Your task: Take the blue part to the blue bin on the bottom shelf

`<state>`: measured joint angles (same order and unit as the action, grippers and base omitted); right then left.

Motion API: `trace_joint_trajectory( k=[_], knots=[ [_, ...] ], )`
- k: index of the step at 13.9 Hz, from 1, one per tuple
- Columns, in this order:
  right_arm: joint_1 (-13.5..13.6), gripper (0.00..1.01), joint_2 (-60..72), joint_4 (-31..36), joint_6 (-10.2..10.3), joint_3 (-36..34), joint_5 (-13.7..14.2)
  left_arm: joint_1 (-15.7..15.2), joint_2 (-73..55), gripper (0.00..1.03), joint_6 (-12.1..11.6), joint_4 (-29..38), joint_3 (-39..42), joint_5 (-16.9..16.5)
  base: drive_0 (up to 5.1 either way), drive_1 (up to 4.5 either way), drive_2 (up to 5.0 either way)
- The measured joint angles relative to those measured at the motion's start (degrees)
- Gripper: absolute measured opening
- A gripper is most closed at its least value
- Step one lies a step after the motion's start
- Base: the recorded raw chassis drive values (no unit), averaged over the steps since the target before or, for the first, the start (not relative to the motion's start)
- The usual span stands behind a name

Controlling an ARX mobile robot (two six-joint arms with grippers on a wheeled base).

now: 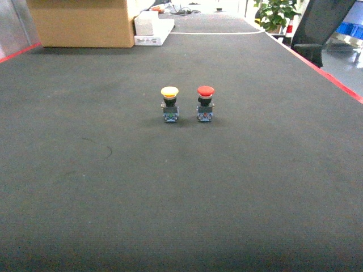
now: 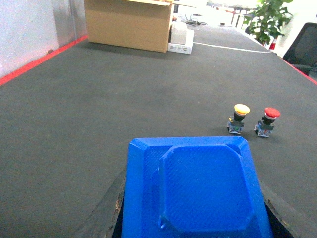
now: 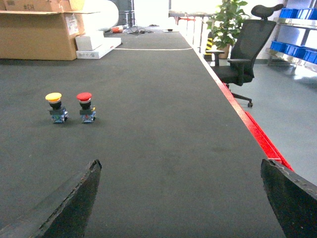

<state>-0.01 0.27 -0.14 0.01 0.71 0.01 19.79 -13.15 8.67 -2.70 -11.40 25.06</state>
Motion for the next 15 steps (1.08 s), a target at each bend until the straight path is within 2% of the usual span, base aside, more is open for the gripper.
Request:
trace_joint_trajectory(
  k=[15],
  knots=[
    [0.00,0.98,0.00,-0.11,0.02,0.00,-0.02,-0.07,0.39,0.43,0.00,0.11,0.00,0.22,-1.5,-1.51,-1.5]
  ],
)
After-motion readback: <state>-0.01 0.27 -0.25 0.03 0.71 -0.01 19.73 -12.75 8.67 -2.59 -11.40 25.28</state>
